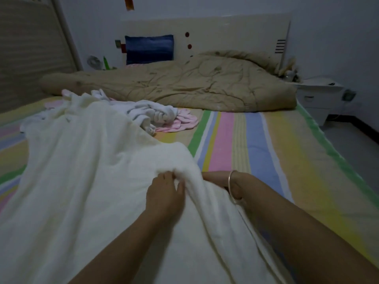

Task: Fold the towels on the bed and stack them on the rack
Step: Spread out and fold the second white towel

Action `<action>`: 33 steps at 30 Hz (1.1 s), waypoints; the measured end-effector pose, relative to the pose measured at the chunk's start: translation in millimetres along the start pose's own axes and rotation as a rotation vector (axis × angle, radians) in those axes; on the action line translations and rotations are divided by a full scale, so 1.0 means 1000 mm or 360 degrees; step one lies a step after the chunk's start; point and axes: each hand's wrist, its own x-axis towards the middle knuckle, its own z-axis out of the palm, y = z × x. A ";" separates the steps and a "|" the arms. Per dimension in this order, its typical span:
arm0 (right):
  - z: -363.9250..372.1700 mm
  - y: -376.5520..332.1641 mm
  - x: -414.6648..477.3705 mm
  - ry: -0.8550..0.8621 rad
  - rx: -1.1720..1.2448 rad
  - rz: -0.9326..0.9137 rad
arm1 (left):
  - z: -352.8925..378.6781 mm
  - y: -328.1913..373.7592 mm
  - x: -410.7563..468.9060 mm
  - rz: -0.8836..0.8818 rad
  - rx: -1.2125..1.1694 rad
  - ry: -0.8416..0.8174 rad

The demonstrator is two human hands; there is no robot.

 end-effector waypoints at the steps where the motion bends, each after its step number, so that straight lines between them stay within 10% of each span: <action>1: -0.013 0.005 -0.001 0.0045 0.0054 -0.0032 | 0.007 0.009 -0.001 -0.0070 0.0002 0.0034; 6: -0.116 0.041 -0.029 0.1379 0.0902 -0.0358 | 0.030 0.035 -0.007 -0.0245 0.0167 -0.0212; 9: -0.169 0.077 -0.041 0.2198 0.0508 -0.0271 | 0.041 0.041 -0.004 -0.0186 0.0245 -0.0311; 16: -0.177 0.099 -0.003 0.1637 0.0278 -0.0151 | 0.053 0.052 0.010 -0.0054 0.0403 -0.0414; 33: -0.216 0.089 0.038 0.1986 -0.0323 0.0205 | 0.080 0.049 0.014 0.0015 0.0557 -0.0367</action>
